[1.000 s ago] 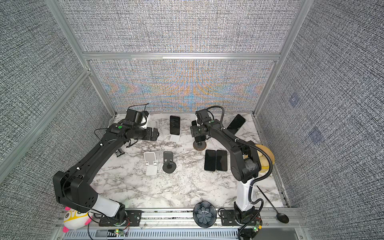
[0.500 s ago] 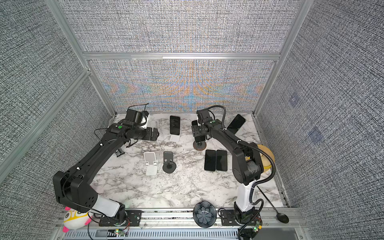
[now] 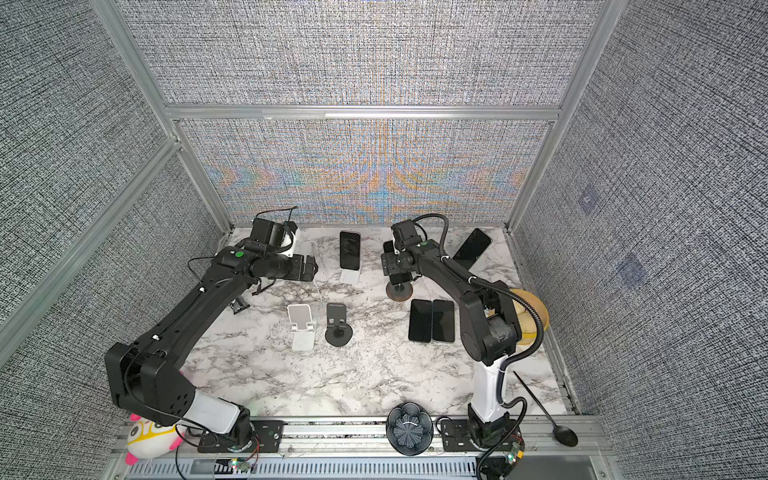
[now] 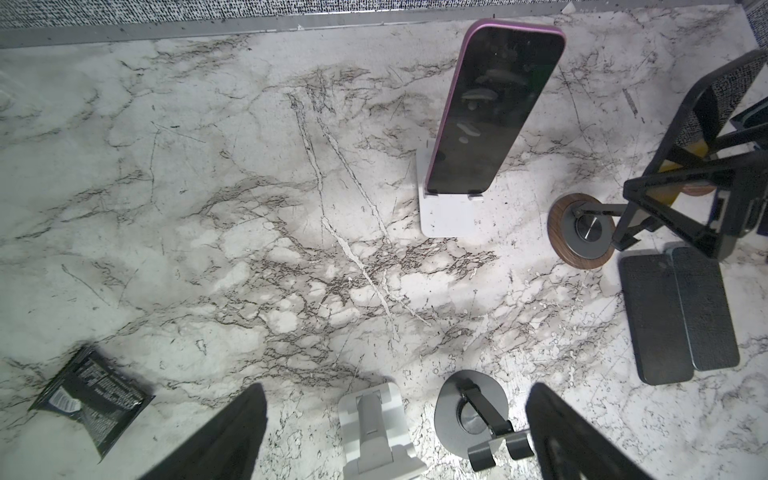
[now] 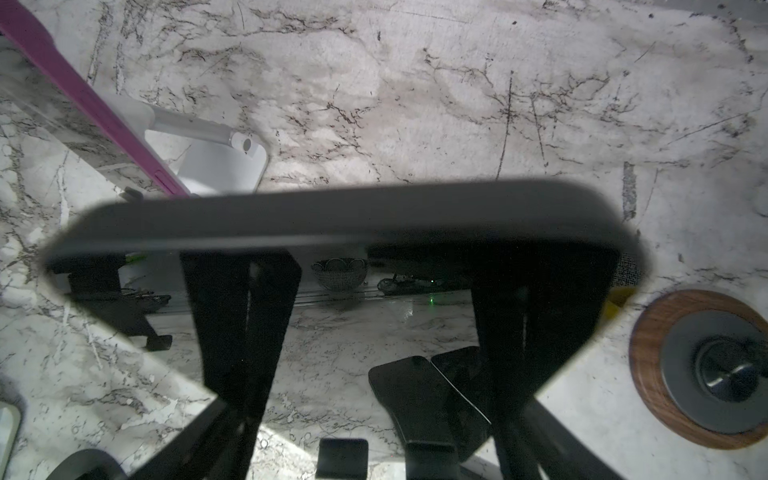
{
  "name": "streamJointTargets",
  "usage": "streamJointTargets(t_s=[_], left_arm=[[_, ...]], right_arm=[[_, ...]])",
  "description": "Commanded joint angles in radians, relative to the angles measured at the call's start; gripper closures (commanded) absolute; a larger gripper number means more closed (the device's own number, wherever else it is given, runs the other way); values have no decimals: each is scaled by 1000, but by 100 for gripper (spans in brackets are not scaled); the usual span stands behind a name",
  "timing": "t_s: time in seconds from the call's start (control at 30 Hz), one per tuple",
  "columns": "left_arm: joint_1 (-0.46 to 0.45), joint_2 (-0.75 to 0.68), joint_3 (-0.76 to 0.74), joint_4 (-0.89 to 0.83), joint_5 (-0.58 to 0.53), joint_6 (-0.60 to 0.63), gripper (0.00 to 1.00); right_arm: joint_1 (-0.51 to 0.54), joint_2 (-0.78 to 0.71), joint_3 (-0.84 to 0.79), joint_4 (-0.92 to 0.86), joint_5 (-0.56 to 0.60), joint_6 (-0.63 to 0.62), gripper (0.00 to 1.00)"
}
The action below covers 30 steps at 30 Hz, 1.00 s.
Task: Remove the phone from the phone stand
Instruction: 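Lift the held phone off the round stand with the right gripper, then carry the black phone with the right gripper down beside the flat phones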
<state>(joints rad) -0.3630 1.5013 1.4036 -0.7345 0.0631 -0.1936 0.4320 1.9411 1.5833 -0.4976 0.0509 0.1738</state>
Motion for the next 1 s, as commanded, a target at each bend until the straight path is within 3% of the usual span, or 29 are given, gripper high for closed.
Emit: streamJointTargets(t_s=[0.0, 0.23, 0.57, 0.97], left_arm=[[3, -5, 4, -4, 6, 8, 2], [4, -6, 6, -5, 3, 7, 2], [4, -8, 6, -8, 1, 10, 2], [5, -6, 8, -13, 0, 13, 2]], right_arm=[[1, -4, 4, 22, -2, 8, 19], [2, -12, -2, 27, 2, 15, 27], [1, -48, 9, -17, 7, 23, 29], [4, -230, 22, -401, 53, 141, 33]])
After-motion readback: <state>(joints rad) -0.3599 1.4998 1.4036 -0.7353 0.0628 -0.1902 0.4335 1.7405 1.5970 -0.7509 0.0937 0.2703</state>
